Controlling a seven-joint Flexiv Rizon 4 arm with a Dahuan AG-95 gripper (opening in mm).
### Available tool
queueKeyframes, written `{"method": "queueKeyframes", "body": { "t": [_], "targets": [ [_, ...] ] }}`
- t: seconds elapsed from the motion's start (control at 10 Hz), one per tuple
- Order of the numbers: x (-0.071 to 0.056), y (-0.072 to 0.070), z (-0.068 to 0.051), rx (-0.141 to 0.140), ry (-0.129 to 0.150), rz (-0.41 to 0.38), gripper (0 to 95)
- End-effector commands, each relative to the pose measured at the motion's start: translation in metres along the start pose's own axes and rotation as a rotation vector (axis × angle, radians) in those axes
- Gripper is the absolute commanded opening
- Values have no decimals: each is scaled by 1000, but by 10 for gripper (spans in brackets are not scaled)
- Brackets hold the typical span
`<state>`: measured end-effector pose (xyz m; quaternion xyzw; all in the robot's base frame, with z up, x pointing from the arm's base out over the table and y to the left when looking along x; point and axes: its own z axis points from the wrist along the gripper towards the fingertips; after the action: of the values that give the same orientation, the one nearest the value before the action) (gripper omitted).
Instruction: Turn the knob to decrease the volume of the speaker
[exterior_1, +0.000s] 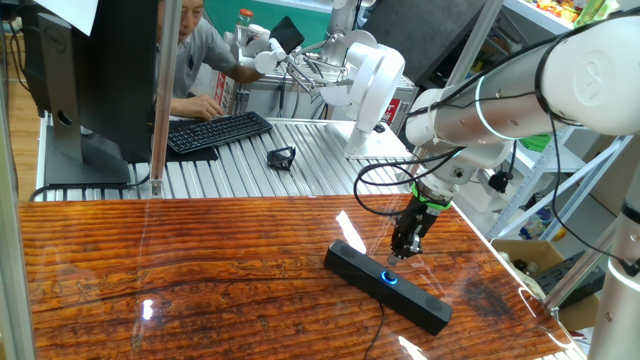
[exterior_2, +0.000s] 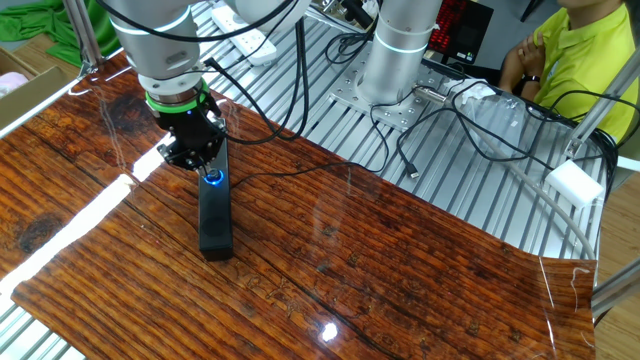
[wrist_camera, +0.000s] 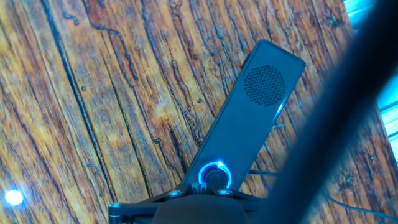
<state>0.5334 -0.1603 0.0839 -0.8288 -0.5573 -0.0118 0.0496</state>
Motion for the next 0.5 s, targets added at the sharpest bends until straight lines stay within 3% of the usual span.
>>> {"method": "queueKeyframes", "body": {
  "t": [0.1,0.5],
  "targets": [
    [0,0,0,0,0,-12,0],
    [1,0,0,2,2,-19,0]
  ]
}}
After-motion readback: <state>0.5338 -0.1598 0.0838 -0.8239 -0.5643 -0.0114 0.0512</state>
